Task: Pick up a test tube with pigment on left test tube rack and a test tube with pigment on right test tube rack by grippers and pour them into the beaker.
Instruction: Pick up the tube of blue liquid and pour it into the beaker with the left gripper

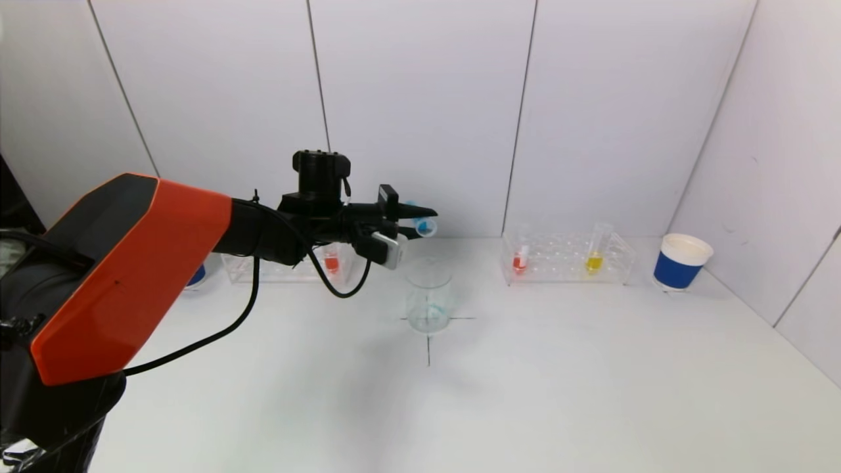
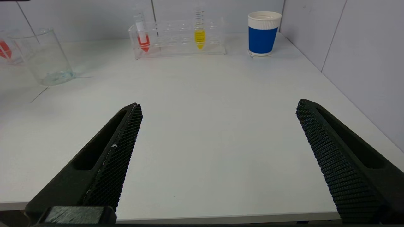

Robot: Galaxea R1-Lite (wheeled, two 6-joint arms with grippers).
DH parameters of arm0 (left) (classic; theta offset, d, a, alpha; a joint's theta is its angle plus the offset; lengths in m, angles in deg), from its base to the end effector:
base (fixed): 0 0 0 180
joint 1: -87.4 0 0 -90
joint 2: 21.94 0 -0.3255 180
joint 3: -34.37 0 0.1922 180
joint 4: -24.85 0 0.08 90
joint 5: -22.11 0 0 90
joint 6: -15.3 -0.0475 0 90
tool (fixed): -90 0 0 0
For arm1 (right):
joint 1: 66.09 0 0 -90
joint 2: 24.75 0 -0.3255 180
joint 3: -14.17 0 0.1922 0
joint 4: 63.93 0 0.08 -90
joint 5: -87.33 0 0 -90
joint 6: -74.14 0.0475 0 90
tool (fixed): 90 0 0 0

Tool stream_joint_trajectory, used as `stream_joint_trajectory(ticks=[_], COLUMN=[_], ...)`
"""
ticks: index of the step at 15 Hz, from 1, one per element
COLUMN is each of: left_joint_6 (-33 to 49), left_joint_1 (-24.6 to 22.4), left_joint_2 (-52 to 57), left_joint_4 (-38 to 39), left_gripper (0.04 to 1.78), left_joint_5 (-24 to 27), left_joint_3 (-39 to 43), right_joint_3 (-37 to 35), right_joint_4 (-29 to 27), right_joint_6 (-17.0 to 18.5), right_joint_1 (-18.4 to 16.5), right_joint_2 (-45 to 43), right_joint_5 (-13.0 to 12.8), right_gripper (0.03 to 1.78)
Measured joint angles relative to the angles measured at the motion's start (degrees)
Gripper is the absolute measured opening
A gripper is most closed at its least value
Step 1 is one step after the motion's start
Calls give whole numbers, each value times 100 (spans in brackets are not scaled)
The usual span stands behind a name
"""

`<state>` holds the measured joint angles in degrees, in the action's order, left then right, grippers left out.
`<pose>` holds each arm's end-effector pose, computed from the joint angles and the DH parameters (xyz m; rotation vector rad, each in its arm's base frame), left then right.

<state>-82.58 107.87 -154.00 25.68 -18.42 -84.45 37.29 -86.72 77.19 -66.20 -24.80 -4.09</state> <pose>0.4684 -0.2134 0.1738 1.4086 -0.8523 -1.0702 -0.0213 -0.0011 0.0762 0.0533 -0.0073 -0.0265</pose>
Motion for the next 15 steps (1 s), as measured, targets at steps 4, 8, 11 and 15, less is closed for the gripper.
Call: stream_joint_trajectory(ticks=[4, 8, 11, 15], left_joint_6=[-239, -461, -577, -691], left_joint_1=[-10, -29, -38, -41], left_joint_2=[9, 15, 17, 15], left_joint_4=[5, -1, -1, -1], left_gripper=[45, 45, 45, 45], left_joint_5=[-9, -99, -135, -157], left_joint_3=[-39, -63, -63, -63], right_joint_3=[0, 0, 0, 0], right_joint_4=[0, 0, 0, -2], right_joint_6=[1, 1, 1, 1], right_joint_1=[0, 0, 0, 0], right_joint_2=[0, 0, 0, 0], right_joint_5=[2, 2, 2, 2], right_gripper=[177, 177, 177, 177])
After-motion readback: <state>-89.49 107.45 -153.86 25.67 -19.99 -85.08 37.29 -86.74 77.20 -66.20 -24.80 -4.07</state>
